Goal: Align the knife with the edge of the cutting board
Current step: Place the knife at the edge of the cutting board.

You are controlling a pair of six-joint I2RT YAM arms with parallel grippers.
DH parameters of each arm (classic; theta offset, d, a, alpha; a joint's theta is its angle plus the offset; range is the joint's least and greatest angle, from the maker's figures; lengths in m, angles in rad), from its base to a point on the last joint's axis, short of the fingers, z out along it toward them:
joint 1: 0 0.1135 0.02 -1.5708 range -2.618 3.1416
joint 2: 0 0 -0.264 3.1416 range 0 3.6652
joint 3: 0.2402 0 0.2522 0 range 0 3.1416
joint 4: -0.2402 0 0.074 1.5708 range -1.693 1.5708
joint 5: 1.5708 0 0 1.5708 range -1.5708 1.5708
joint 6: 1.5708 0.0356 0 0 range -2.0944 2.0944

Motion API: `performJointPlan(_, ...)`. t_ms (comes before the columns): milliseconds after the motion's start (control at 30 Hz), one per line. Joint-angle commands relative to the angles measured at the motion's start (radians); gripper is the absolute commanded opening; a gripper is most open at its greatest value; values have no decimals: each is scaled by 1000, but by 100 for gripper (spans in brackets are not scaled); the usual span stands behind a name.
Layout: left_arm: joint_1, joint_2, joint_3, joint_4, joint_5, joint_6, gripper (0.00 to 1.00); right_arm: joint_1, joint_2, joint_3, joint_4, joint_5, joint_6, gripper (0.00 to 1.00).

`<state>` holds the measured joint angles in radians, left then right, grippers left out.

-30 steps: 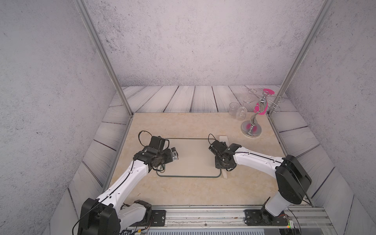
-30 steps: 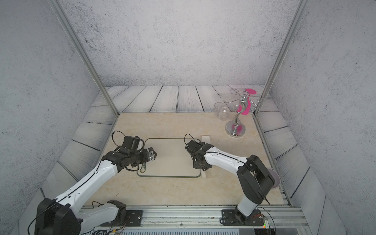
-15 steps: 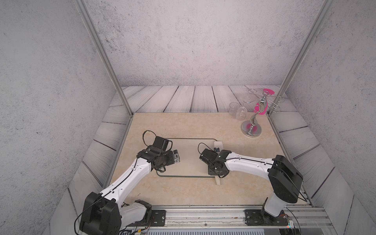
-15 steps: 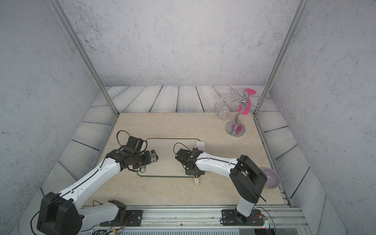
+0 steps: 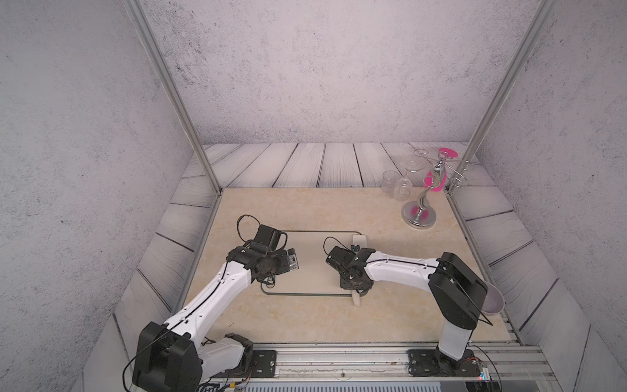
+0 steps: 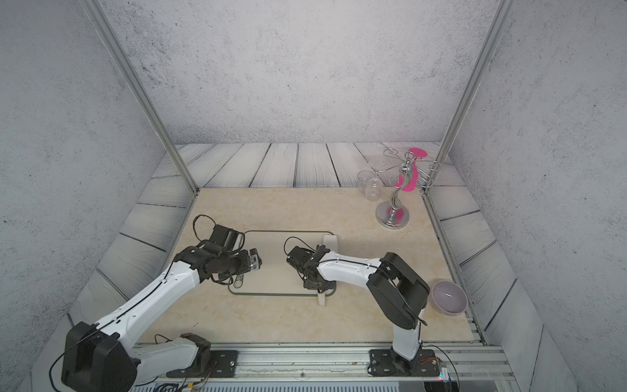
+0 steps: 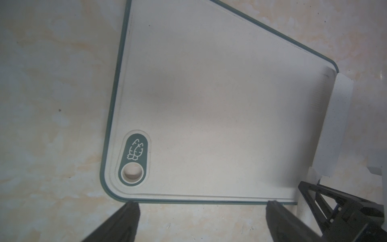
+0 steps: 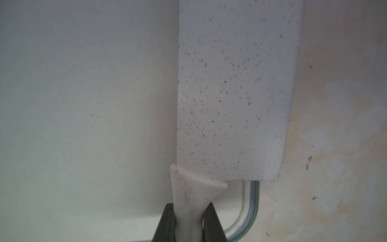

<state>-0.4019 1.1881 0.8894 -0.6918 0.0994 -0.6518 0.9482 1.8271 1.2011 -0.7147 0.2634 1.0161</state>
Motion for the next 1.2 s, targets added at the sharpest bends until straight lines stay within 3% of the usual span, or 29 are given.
performJointPlan(0, -6, -10, 30, -40, -21, 6, 100, 3, 24, 39, -11, 25, -10, 9)
performJointPlan(1167, -8, -21, 36, -55, -24, 10, 100, -14, 102, 99, -42, 20, -34, 10)
